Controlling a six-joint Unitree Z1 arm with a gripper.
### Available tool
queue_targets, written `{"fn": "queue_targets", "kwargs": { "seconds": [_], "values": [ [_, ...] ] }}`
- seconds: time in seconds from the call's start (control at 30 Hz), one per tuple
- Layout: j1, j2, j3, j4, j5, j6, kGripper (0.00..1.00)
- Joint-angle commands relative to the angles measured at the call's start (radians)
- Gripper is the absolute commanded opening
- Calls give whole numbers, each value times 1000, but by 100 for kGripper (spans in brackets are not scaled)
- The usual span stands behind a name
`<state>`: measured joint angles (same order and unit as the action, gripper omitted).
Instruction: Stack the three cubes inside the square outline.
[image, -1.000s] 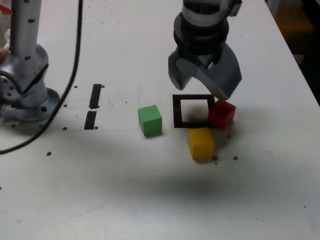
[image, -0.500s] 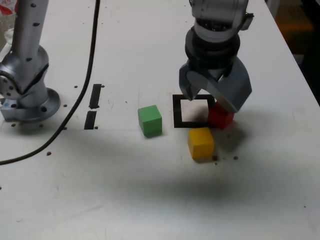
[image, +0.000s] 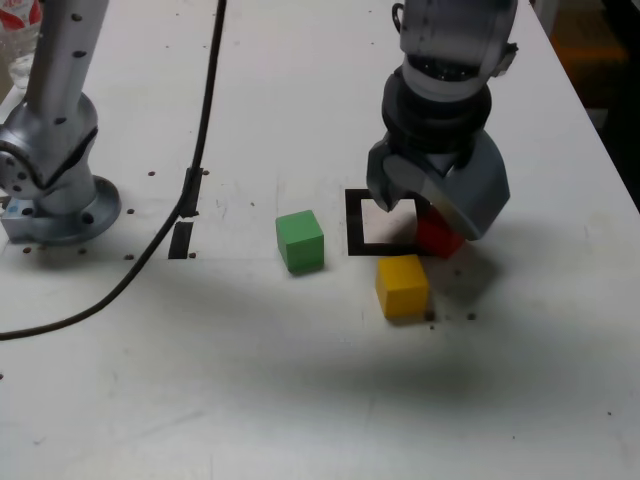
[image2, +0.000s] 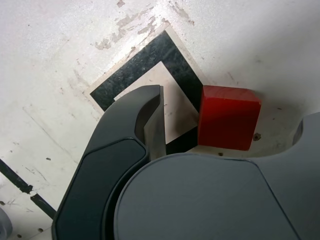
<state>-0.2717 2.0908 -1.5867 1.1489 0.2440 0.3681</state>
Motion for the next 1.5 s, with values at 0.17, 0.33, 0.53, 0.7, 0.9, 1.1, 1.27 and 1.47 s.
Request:
{"fn": "queue_targets", "kwargs": {
  "seconds": [0.17,0.33,0.53,0.7,0.9,1.1,1.27,1.47],
  "values": [
    [-1,36,-27,3,-8,-1,93],
    [-1,62,-48,12,-18,-1,91],
    [-1,106,-91,50,-31,-7,77],
    [-1,117,-106,54,-33,-24,53],
    [-1,125,-108,48,-25,-37,31],
    [-1,125,-105,50,-1,-40,17],
    [-1,118,-100,59,19,-41,15],
    [-1,106,-93,62,30,-47,15]
  ]
}}
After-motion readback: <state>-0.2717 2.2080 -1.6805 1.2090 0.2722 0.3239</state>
